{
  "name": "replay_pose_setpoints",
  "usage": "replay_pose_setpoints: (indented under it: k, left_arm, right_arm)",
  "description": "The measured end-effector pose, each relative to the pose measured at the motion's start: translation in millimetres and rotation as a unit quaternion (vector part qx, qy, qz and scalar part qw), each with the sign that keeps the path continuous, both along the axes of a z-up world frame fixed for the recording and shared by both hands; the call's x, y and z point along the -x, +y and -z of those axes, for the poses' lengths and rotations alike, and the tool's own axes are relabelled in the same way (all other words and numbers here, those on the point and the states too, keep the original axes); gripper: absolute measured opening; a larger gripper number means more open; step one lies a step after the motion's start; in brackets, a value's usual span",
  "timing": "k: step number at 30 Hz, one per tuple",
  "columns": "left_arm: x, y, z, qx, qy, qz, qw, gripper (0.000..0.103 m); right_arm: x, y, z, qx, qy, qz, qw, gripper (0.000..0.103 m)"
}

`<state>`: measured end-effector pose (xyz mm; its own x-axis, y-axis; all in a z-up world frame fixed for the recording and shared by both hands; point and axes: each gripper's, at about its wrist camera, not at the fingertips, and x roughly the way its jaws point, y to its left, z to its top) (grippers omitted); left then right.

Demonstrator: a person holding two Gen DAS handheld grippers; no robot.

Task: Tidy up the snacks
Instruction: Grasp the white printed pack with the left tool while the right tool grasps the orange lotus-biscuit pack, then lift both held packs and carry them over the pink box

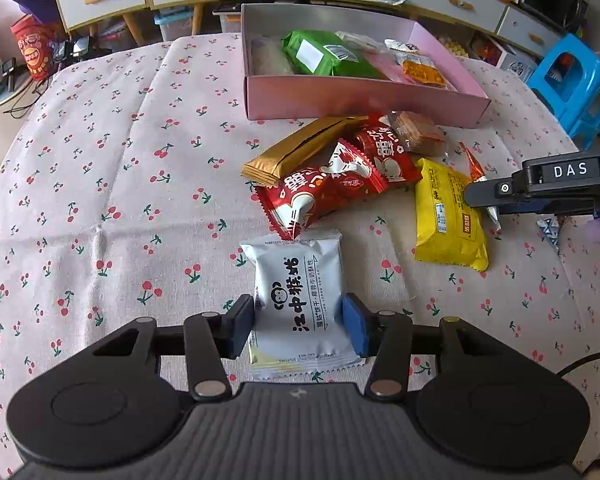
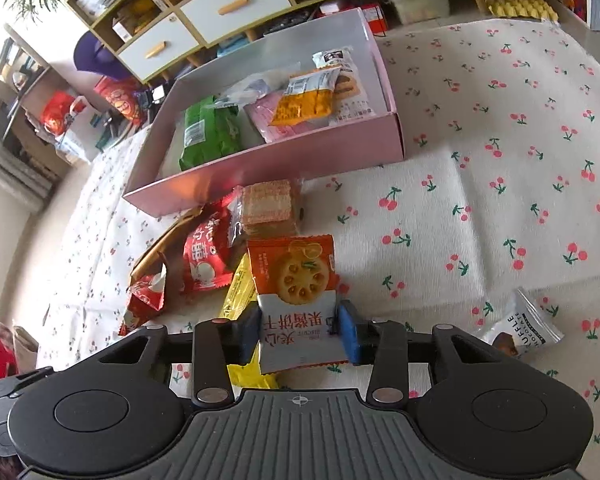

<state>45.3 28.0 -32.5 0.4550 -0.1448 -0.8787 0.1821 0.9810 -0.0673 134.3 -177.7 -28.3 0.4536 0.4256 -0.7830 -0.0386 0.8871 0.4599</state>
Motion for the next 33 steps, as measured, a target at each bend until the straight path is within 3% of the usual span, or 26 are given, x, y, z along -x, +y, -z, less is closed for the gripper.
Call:
replay_pose_setpoints:
  k: [22, 33]
  left_arm:
    - [8, -5, -21, 0.061, 0.000, 0.025, 0.9978, 0.038]
    - [1, -9, -43, 0.092, -0.023, 0.019, 0.9953, 0.038]
  right_arm:
    - [8, 2, -20, -0.007, 0.014, 0.013, 1.000, 0.038]
    - [11, -1, -37, -0.031, 0.001, 0.038, 0.999, 0.038]
